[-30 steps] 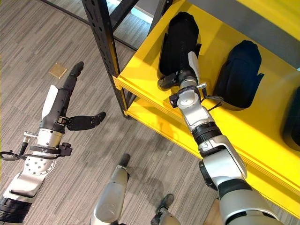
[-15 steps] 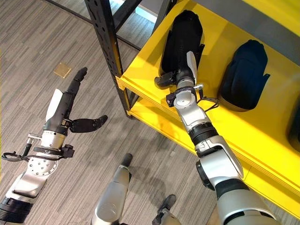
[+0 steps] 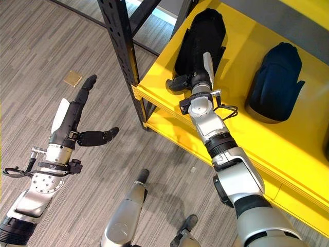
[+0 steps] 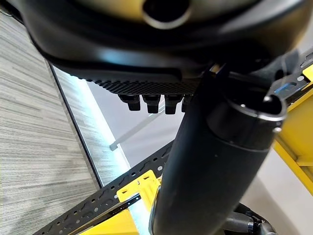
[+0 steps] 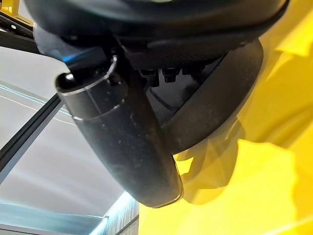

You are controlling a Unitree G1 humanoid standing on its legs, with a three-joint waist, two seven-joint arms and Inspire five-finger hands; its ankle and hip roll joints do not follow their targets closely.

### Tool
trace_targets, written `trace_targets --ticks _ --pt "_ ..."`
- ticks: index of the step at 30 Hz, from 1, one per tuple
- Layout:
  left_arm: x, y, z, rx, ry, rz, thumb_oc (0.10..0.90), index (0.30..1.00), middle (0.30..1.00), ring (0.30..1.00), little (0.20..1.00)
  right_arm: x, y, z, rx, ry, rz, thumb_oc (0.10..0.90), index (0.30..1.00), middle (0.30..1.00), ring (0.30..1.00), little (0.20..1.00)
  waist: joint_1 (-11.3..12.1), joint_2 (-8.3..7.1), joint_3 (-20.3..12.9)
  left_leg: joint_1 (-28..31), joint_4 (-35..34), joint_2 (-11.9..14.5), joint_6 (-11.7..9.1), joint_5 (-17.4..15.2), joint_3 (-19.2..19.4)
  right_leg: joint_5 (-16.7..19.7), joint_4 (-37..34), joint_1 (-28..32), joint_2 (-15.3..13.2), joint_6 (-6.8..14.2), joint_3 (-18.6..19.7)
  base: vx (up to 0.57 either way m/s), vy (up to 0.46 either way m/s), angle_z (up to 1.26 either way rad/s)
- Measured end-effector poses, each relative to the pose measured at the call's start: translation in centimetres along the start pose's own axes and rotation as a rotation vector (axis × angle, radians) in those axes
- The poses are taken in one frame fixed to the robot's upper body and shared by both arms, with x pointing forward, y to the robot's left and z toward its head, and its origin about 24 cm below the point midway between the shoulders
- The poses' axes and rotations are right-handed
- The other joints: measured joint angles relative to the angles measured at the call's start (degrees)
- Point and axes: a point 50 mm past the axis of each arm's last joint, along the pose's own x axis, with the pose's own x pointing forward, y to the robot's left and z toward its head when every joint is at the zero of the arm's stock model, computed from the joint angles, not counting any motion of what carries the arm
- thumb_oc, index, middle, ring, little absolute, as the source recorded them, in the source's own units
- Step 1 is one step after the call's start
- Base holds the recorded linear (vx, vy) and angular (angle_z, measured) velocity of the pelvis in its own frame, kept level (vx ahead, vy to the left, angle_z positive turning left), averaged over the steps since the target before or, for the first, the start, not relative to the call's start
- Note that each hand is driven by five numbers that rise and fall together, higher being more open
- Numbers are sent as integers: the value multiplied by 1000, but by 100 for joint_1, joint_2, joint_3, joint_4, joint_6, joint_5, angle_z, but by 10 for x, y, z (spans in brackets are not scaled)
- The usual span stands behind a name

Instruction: Move parts from the plastic box to the shelf.

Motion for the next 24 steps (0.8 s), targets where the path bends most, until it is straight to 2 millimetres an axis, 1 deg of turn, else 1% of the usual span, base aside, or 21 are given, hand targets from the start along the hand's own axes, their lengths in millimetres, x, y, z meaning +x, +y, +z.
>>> trace_targets --ticks 4,5,9,13,16,17,24 --pt "0 -1 0 -3 0 8 900 1000 1000 1000 1000 0 -2 3 5 -11 -40 900 1000 1000 1000 1000 -18 55 26 -61 86 -49 30 -36 8 -1 43 -33 -45 0 -1 0 0 0" --pt "0 -2 0 -5 0 4 900 1000 1000 1000 1000 0 -3 3 7 -12 -54 900 1000 1000 1000 1000 -17 81 38 -77 138 -66 68 -62 22 -9 69 -36 -66 -14 5 0 0 0" --pt "-1 -7 1 -12 0 -15 900 1000 1000 1000 1000 1 -8 5 45 -14 -109 900 1000 1000 1000 1000 -10 85 40 -160 163 -78 87 -71 50 -17 131 -146 -98 -26 54 -5 2 -2" --pt "-1 -9 1 -14 -1 -23 900 1000 1000 1000 1000 1 -8 6 59 -13 -113 900 1000 1000 1000 1000 -33 89 42 -160 188 -88 91 -70 61 -17 136 -156 -107 -26 64 -5 17 0" --pt "-1 -9 1 -14 -2 -22 900 1000 1000 1000 1000 2 -8 9 70 -30 -116 900 1000 1000 1000 1000 -120 184 95 -159 235 -99 108 -77 76 -17 172 -160 -130 -26 84 -3 32 -2" --pt "-1 -9 1 -14 -1 -22 900 1000 1000 1000 1000 2 -8 9 72 -33 -116 900 1000 1000 1000 1000 -135 191 99 -155 238 -104 116 -78 94 -16 175 -165 -143 -25 102 2 28 -4" --pt "0 -9 2 -15 -6 -22 900 1000 1000 1000 1000 1 -7 10 77 -32 -112 900 1000 1000 1000 1000 -184 197 103 -150 275 -157 176 -105 174 -20 245 -203 -236 -31 150 2 9 -2"
